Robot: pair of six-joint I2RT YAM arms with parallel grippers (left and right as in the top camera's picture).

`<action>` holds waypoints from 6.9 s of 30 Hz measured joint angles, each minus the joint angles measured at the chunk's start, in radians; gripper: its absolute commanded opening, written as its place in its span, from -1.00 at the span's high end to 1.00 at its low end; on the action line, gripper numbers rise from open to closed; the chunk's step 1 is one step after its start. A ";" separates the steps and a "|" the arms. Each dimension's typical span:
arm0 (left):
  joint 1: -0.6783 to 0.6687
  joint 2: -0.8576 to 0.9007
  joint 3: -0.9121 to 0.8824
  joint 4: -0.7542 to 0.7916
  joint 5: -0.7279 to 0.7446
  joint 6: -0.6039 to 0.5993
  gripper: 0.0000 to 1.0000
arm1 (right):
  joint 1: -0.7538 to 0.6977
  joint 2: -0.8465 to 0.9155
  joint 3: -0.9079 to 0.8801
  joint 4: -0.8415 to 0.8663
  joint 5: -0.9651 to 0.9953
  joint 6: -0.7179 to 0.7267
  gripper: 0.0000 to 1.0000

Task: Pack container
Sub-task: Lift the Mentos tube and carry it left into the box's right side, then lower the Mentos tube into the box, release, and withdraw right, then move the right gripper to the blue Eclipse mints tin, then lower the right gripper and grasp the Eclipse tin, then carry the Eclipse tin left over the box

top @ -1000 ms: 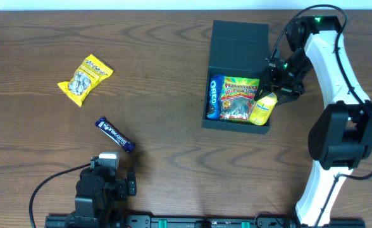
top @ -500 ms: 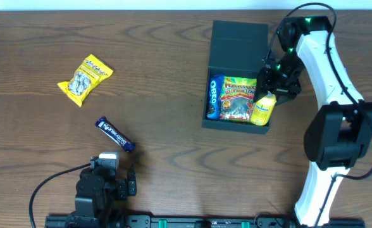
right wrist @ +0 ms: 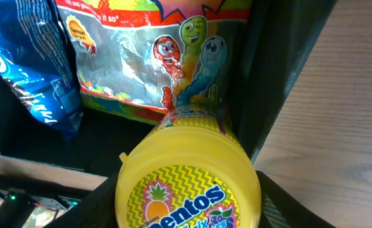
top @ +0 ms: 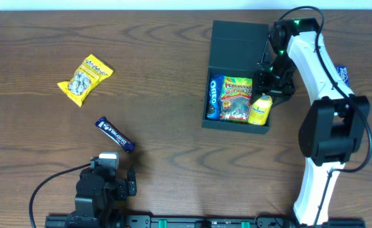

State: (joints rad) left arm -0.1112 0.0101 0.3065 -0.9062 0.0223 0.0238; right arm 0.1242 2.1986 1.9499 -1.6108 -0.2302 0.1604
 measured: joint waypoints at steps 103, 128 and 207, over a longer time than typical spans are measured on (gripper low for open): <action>0.000 0.000 0.000 0.000 0.000 0.000 -0.91 | -0.560 -0.048 -0.230 0.813 0.248 -0.462 -0.98; 0.000 0.000 0.000 0.000 0.000 0.000 -0.91 | -0.529 0.083 -0.211 0.994 0.200 -0.436 -0.98; 0.000 0.000 0.000 0.000 0.000 0.000 -0.91 | 0.135 -0.465 -0.201 0.535 0.044 0.121 0.97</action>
State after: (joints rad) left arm -0.1112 0.0101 0.3065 -0.9058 0.0223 0.0238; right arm 0.2588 1.7340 1.7493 -1.0760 -0.1864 0.2810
